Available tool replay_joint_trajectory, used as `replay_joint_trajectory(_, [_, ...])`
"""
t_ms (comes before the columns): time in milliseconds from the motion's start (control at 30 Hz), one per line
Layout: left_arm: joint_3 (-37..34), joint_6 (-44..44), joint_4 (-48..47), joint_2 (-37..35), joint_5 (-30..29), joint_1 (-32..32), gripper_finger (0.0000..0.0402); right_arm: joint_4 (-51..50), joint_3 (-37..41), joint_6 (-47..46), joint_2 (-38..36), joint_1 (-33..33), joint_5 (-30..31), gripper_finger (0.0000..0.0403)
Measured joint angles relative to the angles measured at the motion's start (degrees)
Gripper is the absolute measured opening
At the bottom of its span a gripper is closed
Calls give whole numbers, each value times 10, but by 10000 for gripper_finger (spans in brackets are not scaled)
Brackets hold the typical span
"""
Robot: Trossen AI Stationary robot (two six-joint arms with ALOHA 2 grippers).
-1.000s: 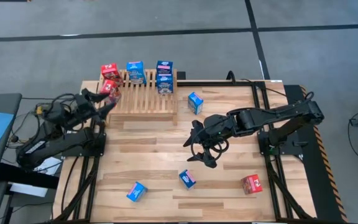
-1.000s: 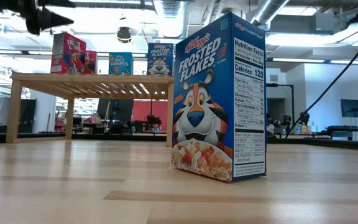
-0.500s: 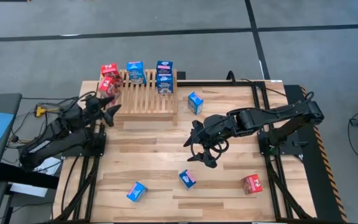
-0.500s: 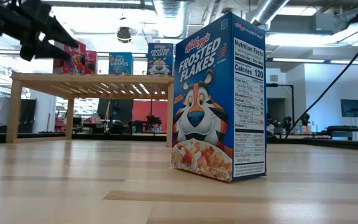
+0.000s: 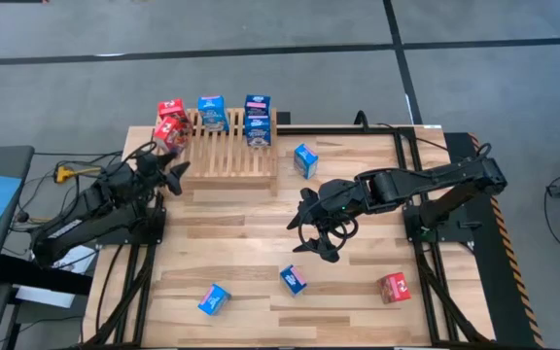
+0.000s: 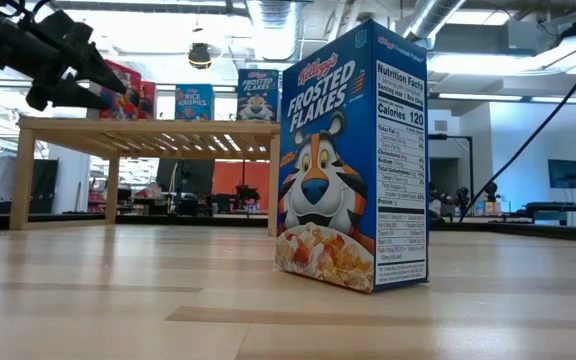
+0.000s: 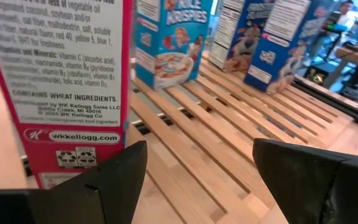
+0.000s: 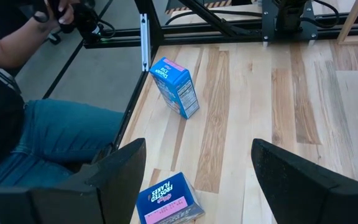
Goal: Stack cereal on shelf
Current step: Put the top red cereal box the aligned with the other red cereal box on the shelf
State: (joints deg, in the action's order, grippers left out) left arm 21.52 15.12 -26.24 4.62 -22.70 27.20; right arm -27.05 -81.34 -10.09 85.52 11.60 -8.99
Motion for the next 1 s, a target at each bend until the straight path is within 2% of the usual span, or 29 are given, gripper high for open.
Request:
replay_joint_trajectory(567, [0, 19, -1, 0, -102, 0, 283, 0, 0, -1, 0, 0, 0, 317])
replay_joint_trajectory(833, [2, 14, -2, 0, -92, 0, 283, 0, 0, -7, 0, 0, 0, 317])
replay_joint_trajectory(1000, [27, 17, -2, 0, -79, 0, 283, 0, 0, -15, 0, 0, 0, 317])
